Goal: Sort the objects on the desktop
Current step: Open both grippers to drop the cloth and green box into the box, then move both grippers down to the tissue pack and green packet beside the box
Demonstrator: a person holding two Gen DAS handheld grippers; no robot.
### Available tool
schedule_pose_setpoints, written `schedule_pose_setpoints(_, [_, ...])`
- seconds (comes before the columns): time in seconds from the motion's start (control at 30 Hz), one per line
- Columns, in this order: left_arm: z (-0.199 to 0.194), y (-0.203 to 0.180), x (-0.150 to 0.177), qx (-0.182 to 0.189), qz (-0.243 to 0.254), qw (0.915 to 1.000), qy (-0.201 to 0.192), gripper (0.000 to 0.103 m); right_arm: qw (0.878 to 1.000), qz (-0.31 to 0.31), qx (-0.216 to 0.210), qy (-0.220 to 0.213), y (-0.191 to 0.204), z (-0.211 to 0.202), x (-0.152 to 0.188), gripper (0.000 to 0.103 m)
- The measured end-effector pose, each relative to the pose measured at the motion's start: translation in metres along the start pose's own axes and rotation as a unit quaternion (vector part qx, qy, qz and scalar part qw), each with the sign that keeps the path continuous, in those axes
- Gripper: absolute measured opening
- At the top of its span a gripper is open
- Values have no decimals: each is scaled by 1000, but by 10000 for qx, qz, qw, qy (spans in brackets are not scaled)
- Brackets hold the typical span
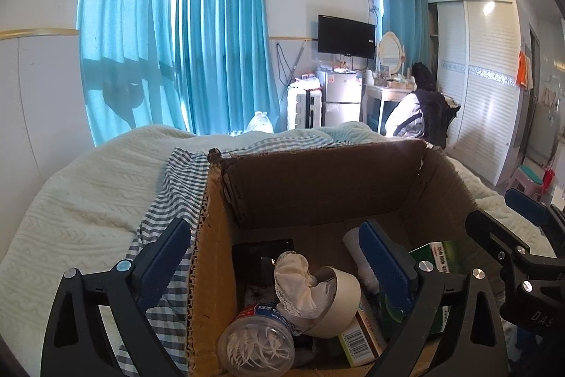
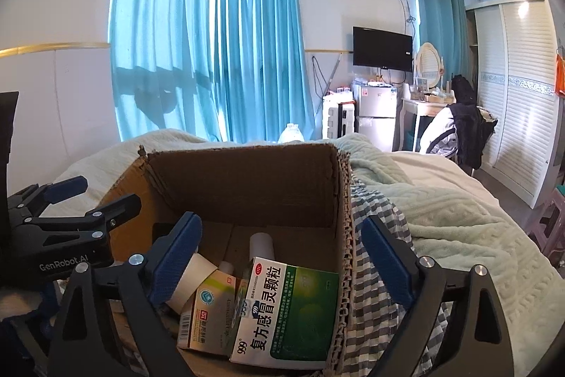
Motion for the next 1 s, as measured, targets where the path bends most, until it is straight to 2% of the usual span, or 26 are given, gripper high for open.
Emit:
schedule_pose_setpoints(0.03, [-5,1,-1,-20,-27,10000,-25,103,10000,5,-3,-37,1,-4,-2,94])
schedule_pose_setpoints(0.17, [-24,8,-6,-20,-149,9998,-116,103,9998,-27,-11,-221,5,-27,-7,98])
schedule_pose_setpoints(0.57, [-86,9,-8,-131,-163,9992,-327,103,9981,-186,-121,-574,17,-90,-8,99])
schedule_pose_setpoints(1.0, [-107,-7,19,-97,-76,9999,-115,103,9990,-159,-184,-371,10,-124,27,99])
Point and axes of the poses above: each gripper's, at about its wrist camera, not at the fingertips, and z roughly the way its jaws point, y to its left, x to its underside, the point moved 2 cm from there along z, roughly the way its jaws point, and after that the axes turned 14 degrees about z, right-handed, at the moved point
